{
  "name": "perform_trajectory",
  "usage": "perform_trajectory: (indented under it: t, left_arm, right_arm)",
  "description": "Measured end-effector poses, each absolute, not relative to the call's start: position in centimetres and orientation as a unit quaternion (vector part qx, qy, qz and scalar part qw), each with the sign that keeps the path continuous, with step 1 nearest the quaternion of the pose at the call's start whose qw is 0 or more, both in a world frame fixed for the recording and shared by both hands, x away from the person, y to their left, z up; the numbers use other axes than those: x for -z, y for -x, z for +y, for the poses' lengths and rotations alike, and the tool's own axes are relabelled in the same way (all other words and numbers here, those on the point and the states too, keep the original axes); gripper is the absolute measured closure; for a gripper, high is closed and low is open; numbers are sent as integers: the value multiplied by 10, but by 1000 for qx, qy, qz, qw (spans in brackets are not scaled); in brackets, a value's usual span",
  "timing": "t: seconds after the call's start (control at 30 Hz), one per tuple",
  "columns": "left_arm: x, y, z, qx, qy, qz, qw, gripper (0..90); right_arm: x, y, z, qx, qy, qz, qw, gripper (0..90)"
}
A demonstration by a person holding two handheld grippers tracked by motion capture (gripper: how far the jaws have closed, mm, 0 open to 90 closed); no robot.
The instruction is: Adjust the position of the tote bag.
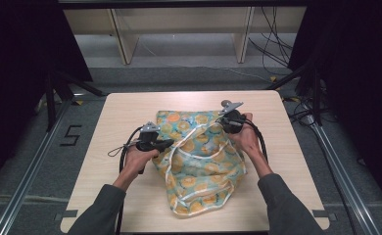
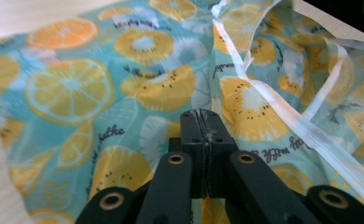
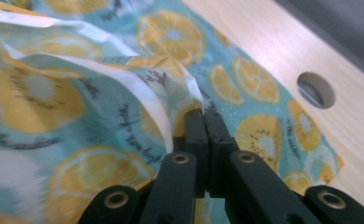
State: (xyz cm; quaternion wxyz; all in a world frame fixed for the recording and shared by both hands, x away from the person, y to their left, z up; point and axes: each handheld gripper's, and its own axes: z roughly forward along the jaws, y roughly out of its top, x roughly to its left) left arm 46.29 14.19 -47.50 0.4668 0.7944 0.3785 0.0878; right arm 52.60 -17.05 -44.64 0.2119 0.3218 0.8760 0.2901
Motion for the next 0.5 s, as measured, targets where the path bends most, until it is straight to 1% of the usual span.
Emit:
perform_trajectory:
  t: [0.07,0.13,0.17,0.2,0.27,0.3,0.33,0.37,0.4,0.43,0.47,0.5]
  left_arm:
    - [471,-463,146,-89,-786,386,474,830]
    - [457,-460,154,-101,-769,401,487,751]
    - [457,-460,154,-101,-769,401,487,738]
    - [446,-456,157,-113,-767,396,492,717]
    - [422,-444,157,-134,-767,374,503,702]
    - [404,-429,147,-140,-781,346,500,672]
    - [404,-429,147,-140,-781,346,500,657]
    - [399,-415,132,-152,-800,331,477,633]
    - [402,-411,125,-151,-810,329,461,588]
    - [408,-408,119,-145,-821,334,440,519]
    - [415,-406,115,-138,-826,341,426,475]
    - [421,-406,113,-142,-833,348,406,434]
  right_arm:
    - [453,-530,-170,-288,-328,875,210,900]
    - [456,-529,-168,-291,-331,875,200,900]
    - [457,-528,-168,-294,-327,874,208,900]
    - [458,-526,-167,-299,-337,870,202,900]
    - [457,-526,-168,-297,-328,873,204,900]
    - [455,-526,-170,-292,-334,874,200,900]
    - [456,-526,-170,-293,-337,872,199,900]
    - [455,-525,-170,-293,-342,871,195,900]
    - [455,-525,-170,-292,-338,872,199,900]
    - [455,-525,-170,-292,-336,873,200,900]
    - [455,-524,-170,-299,-338,869,205,900]
    - [452,-523,-170,-292,-336,874,197,900]
